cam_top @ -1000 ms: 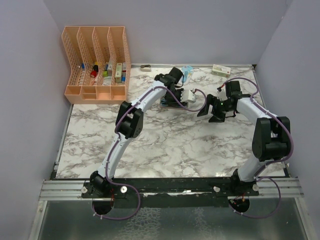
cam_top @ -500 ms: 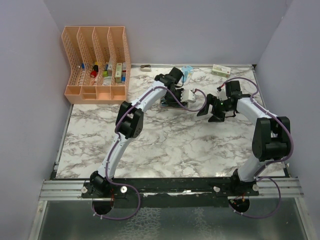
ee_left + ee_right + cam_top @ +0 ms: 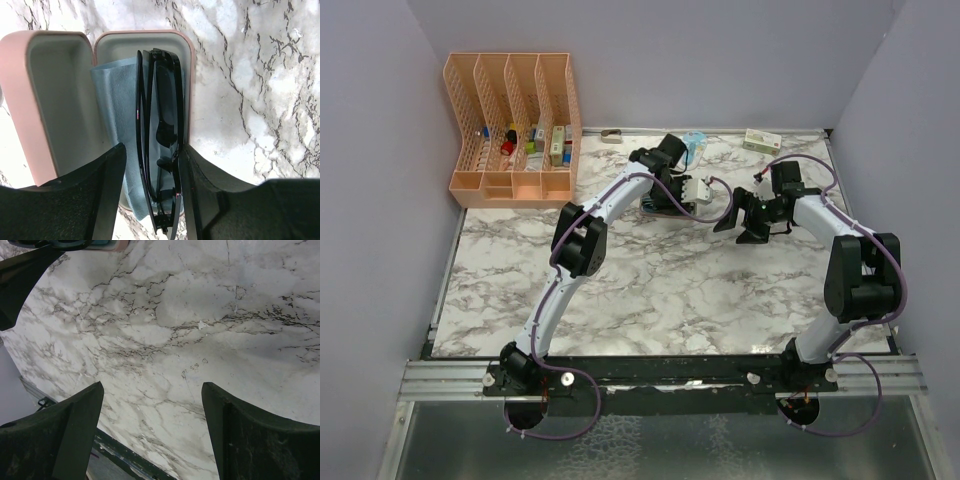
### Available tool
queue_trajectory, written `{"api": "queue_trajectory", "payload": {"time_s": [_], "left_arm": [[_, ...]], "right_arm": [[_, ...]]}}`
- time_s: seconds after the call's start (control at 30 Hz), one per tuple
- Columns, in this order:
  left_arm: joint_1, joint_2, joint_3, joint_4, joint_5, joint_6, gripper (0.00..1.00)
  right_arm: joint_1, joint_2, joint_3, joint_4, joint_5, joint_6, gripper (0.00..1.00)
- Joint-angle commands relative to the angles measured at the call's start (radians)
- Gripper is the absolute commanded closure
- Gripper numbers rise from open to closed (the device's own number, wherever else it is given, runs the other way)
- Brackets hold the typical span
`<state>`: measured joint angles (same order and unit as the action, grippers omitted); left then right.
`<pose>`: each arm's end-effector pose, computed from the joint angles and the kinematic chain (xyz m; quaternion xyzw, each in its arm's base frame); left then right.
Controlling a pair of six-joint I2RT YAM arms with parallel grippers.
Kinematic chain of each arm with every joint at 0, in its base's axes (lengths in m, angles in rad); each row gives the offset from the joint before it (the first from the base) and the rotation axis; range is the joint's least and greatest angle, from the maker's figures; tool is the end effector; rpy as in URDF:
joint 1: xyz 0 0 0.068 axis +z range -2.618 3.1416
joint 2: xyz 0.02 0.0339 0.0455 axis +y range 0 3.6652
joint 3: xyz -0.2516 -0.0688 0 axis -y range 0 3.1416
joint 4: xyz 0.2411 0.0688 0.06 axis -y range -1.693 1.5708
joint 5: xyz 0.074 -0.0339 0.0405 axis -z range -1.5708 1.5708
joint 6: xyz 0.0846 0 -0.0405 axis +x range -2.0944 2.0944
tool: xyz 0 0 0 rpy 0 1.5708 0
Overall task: Organize the sunglasses
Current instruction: Place the sunglasses in the sunglasses case, then pick up the sunglasses from the sunglasses case.
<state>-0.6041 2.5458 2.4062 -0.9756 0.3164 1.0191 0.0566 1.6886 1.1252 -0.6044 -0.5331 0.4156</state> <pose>0.4322 -0.3303 0.1419 0.7223 0.6364 -0.1042 0.2498 0.3401 0.0623 0.1502 0.1169 0.9394 0.2961 0.1273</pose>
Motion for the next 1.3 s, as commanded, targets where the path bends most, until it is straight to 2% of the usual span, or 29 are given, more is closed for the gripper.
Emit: {"api": "queue_trajectory", "payload": {"time_s": [0.0, 0.4, 0.6, 0.8, 0.93, 1.0, 1.13, 1.27], "left_arm": [[-0.008, -0.026, -0.010, 0.006, -0.008, -0.014, 0.49], [-0.008, -0.072, -0.026, 0.027, -0.020, -0.004, 0.49], [-0.009, -0.088, -0.034, 0.039, -0.011, -0.009, 0.68], [-0.011, -0.109, -0.065, 0.050, -0.004, -0.011, 0.71], [-0.013, -0.121, -0.067, 0.056, 0.009, -0.023, 0.77], [-0.013, -0.125, -0.068, 0.058, 0.019, -0.025, 0.82], [-0.014, -0.125, -0.063, 0.047, 0.040, -0.027, 1.00], [-0.014, -0.118, -0.053, 0.015, 0.062, -0.017, 1.00]], "right_arm": [[-0.009, -0.009, 0.002, 0.023, -0.022, 0.011, 0.20], [-0.009, -0.004, 0.009, 0.033, -0.033, 0.024, 0.20], [-0.009, -0.001, 0.016, 0.030, -0.033, 0.023, 0.20], [-0.009, -0.001, 0.008, 0.034, -0.037, 0.025, 0.20], [-0.009, -0.003, 0.006, 0.038, -0.039, 0.028, 0.20], [-0.009, -0.002, 0.005, 0.038, -0.040, 0.030, 0.20], [-0.009, -0.002, 0.004, 0.036, -0.040, 0.031, 0.20], [-0.009, -0.006, 0.001, 0.038, -0.036, 0.031, 0.20]]}}
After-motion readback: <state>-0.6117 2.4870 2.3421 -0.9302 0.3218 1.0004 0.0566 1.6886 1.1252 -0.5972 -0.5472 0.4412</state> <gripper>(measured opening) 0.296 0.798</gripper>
